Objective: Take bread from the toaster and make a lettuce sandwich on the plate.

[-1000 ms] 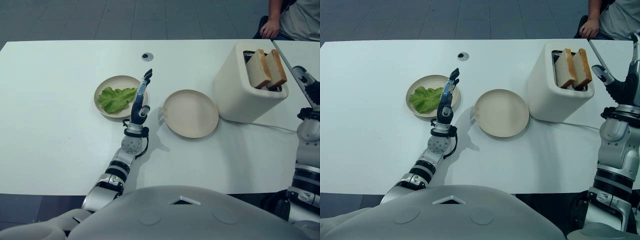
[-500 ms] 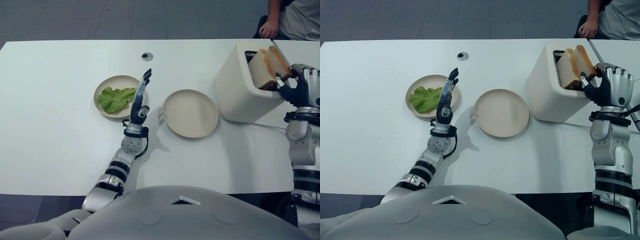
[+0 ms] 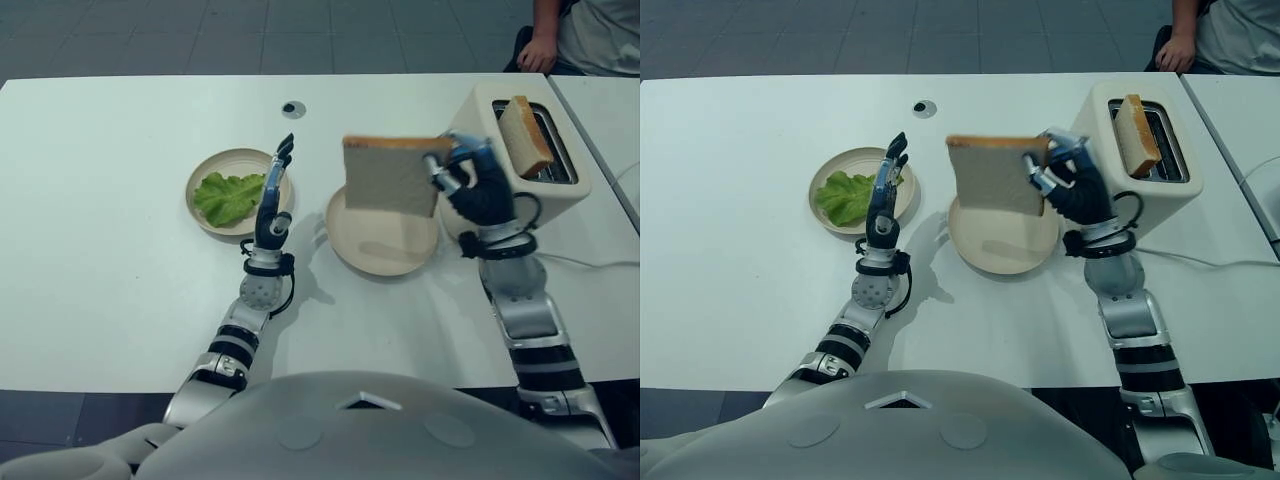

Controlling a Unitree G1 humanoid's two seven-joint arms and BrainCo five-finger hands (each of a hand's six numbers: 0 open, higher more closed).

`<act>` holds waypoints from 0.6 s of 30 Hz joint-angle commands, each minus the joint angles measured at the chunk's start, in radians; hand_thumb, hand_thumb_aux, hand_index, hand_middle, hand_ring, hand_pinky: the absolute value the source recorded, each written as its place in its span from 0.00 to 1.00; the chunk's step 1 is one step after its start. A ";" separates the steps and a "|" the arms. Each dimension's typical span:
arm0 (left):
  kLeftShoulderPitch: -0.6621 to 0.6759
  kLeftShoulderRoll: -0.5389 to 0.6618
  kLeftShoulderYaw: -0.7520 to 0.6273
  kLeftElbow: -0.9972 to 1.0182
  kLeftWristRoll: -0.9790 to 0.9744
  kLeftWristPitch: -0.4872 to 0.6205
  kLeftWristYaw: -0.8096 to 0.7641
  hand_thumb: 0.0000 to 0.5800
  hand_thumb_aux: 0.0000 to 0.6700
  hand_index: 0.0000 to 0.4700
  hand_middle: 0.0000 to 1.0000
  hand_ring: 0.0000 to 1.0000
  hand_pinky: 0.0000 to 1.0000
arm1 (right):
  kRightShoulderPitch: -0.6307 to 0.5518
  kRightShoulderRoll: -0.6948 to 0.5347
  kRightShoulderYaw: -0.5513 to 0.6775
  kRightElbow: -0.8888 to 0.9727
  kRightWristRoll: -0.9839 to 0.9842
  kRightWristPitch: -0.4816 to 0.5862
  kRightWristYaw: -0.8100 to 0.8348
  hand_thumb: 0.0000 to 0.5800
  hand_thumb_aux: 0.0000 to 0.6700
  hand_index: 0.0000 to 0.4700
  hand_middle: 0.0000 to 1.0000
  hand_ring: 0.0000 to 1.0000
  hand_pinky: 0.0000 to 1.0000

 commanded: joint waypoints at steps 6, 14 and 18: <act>0.051 0.178 0.113 -0.151 0.305 0.214 0.164 0.00 0.00 0.00 0.00 0.00 0.00 | 0.053 0.025 0.055 0.220 -0.116 0.009 0.054 1.00 1.00 1.00 1.00 1.00 1.00; 0.016 0.413 0.111 -0.175 0.615 0.672 0.240 0.00 0.00 0.00 0.00 0.00 0.00 | 0.073 0.020 0.068 0.155 -0.311 0.060 -0.009 0.00 0.00 0.00 0.53 0.53 0.53; -0.067 0.482 0.042 -0.026 0.629 0.748 0.198 0.00 0.00 0.00 0.00 0.00 0.00 | 0.062 0.020 0.062 0.119 -0.401 0.072 -0.065 0.00 0.00 0.00 0.09 0.09 0.09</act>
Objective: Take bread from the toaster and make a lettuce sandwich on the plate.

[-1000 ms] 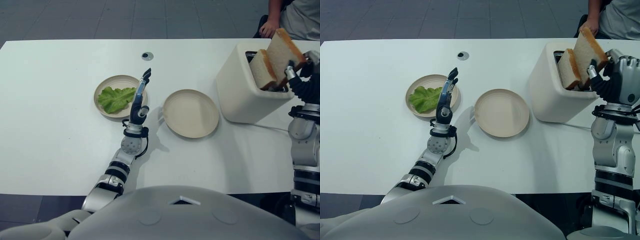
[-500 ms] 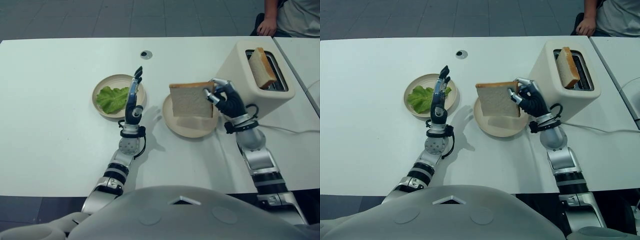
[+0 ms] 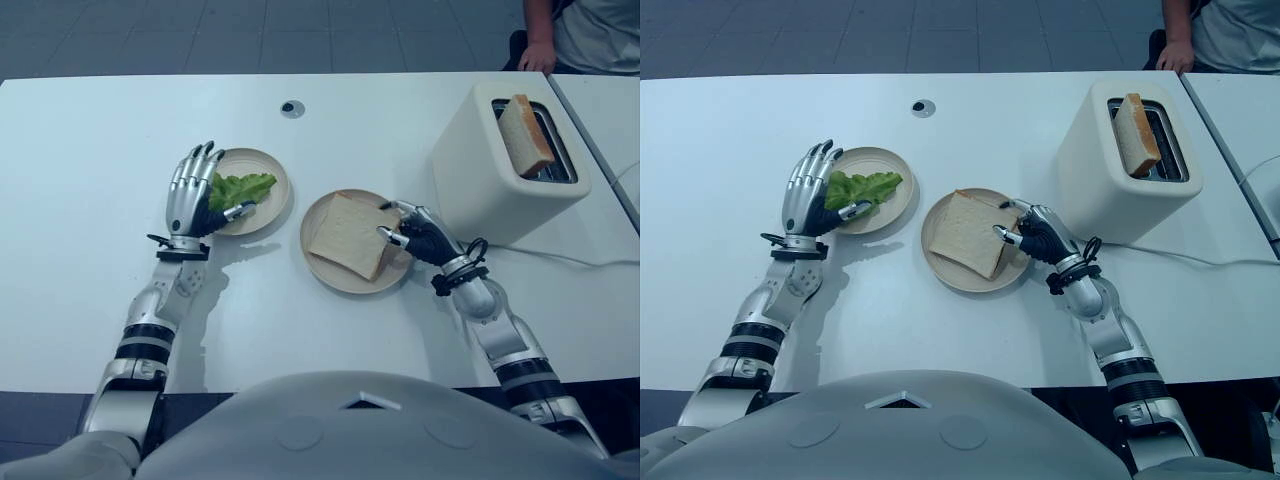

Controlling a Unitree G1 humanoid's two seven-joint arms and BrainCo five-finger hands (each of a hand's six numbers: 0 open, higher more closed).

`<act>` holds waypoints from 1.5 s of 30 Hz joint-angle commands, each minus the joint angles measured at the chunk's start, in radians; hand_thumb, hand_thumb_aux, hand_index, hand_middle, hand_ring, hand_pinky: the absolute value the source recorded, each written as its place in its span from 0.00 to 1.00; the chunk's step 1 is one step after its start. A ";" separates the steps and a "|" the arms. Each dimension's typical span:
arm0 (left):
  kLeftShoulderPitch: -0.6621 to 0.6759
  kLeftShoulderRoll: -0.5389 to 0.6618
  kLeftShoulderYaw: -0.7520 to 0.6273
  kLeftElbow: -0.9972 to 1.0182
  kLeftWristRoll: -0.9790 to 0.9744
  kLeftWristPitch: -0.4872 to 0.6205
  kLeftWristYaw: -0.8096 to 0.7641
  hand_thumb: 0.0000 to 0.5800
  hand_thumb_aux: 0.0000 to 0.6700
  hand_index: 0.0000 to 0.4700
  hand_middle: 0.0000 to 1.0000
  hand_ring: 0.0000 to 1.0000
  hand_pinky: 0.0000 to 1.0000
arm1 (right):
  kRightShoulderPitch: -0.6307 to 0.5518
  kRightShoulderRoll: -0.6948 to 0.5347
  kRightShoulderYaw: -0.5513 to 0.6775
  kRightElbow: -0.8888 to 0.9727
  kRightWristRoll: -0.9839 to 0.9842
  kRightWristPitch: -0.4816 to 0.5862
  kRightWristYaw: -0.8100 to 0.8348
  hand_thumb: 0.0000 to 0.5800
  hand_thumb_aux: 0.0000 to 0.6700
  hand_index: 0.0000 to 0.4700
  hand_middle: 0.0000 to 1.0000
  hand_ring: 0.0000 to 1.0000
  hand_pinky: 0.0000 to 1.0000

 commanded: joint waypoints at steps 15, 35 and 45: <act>-0.108 0.099 -0.197 0.161 -0.134 -0.062 -0.047 1.00 1.00 1.00 0.00 0.00 0.00 | -0.031 -0.016 -0.038 -0.174 -0.172 0.037 -0.105 0.00 0.00 0.00 0.11 0.11 0.11; -0.057 -0.238 -0.475 0.222 -0.225 -0.255 -0.140 0.84 0.60 0.60 0.00 0.00 0.00 | -0.061 0.006 -0.522 -0.501 -0.055 0.049 -0.269 0.00 0.00 0.00 0.11 0.11 0.11; -0.031 -0.209 -0.496 0.115 -0.179 -0.220 -0.124 0.00 0.00 0.00 0.00 0.00 0.00 | -0.048 -0.138 -0.431 -0.132 -0.314 0.322 -0.144 0.00 0.00 0.00 0.00 0.00 0.00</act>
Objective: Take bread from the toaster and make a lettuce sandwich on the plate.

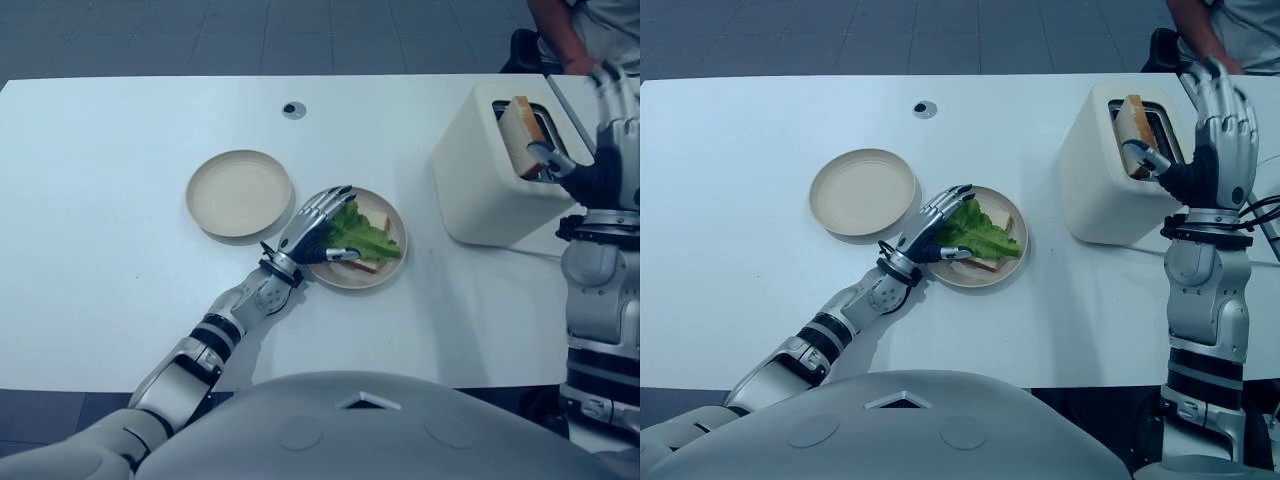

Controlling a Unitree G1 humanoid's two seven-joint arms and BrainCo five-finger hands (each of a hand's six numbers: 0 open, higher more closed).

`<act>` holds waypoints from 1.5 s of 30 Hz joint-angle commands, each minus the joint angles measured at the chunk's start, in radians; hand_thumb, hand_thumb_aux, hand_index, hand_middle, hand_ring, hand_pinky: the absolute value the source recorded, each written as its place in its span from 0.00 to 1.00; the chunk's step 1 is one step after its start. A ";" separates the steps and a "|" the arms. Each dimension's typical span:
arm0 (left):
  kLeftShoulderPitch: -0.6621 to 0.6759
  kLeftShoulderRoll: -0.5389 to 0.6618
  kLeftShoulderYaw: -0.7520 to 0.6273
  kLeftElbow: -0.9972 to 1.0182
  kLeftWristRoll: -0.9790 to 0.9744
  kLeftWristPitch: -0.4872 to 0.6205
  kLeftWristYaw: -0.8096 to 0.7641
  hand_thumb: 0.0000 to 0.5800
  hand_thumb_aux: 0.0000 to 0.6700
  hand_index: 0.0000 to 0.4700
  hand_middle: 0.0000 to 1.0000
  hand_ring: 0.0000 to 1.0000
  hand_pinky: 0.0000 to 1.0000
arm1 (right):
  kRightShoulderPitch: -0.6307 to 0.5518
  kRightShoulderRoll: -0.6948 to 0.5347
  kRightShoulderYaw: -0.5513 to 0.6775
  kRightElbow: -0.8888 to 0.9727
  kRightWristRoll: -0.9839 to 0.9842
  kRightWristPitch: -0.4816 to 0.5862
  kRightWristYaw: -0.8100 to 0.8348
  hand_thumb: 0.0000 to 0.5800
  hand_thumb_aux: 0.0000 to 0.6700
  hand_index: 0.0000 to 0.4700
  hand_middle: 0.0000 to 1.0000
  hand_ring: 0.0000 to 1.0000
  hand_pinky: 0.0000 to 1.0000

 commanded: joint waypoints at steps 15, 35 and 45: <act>0.207 0.089 0.186 -0.352 -0.089 -0.030 0.114 0.00 0.00 0.00 0.00 0.00 0.00 | -0.108 0.061 0.071 -0.285 0.117 -0.244 -0.277 1.00 1.00 1.00 1.00 1.00 1.00; 0.241 0.151 0.135 -0.447 0.197 -0.158 0.043 0.00 0.00 0.00 0.00 0.00 0.00 | -0.025 0.209 0.528 0.253 0.518 -0.094 0.241 1.00 1.00 1.00 1.00 1.00 1.00; -0.032 0.096 -0.100 0.198 0.264 -0.030 -0.159 0.03 0.02 0.02 0.00 0.00 0.00 | -0.065 0.245 0.466 0.181 0.409 -0.177 0.093 0.00 0.00 0.00 0.00 0.00 0.00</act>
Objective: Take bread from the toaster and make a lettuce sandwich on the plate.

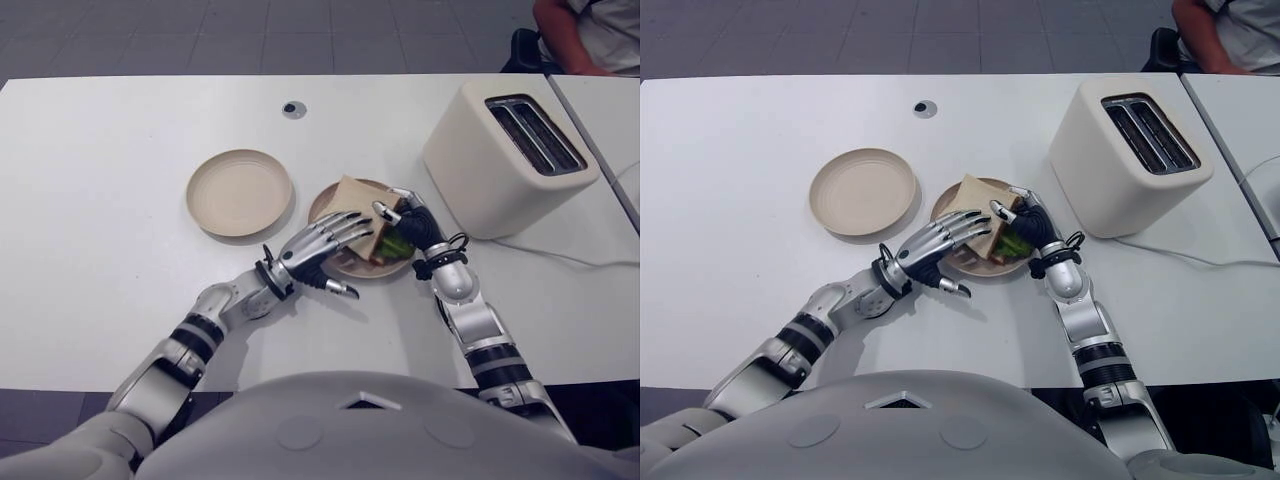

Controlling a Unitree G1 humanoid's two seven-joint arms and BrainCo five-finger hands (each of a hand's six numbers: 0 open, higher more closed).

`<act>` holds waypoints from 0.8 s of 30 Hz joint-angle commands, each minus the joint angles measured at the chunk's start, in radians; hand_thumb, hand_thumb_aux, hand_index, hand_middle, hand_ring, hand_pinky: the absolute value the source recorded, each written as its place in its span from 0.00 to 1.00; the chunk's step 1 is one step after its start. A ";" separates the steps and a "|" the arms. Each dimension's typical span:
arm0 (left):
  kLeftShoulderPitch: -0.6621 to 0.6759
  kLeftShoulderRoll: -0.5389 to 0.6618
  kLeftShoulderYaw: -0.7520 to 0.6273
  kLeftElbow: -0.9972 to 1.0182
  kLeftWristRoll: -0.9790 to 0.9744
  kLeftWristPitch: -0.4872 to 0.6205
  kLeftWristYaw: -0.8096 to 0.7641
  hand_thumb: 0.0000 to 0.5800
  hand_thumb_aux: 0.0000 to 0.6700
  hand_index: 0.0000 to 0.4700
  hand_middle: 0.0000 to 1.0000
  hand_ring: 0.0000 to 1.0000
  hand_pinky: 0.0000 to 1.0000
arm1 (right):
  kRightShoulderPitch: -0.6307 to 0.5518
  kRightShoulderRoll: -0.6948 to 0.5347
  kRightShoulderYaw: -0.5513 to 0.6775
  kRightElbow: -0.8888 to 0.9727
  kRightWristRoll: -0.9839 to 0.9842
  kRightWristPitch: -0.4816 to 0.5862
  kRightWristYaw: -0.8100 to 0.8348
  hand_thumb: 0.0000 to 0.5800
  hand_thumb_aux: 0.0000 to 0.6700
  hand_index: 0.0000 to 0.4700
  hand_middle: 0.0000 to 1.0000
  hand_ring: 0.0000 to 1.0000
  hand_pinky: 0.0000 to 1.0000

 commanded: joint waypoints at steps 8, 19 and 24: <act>-0.009 0.026 -0.121 0.206 0.010 0.051 -0.005 0.13 0.07 0.07 0.00 0.00 0.00 | 0.028 -0.017 -0.167 -0.314 -0.414 -0.146 -0.474 0.00 0.00 0.00 0.00 0.00 0.00; 0.181 0.270 -0.222 -0.588 -0.958 -0.332 -0.159 1.00 1.00 1.00 1.00 1.00 1.00 | 0.279 -0.332 0.021 -0.375 0.283 -0.429 0.247 1.00 1.00 1.00 1.00 1.00 1.00; 0.285 0.362 -0.266 -0.485 -0.895 -0.123 -0.430 1.00 1.00 1.00 1.00 1.00 1.00 | 0.336 -0.443 0.103 -0.219 0.085 -0.479 0.401 1.00 1.00 1.00 1.00 1.00 1.00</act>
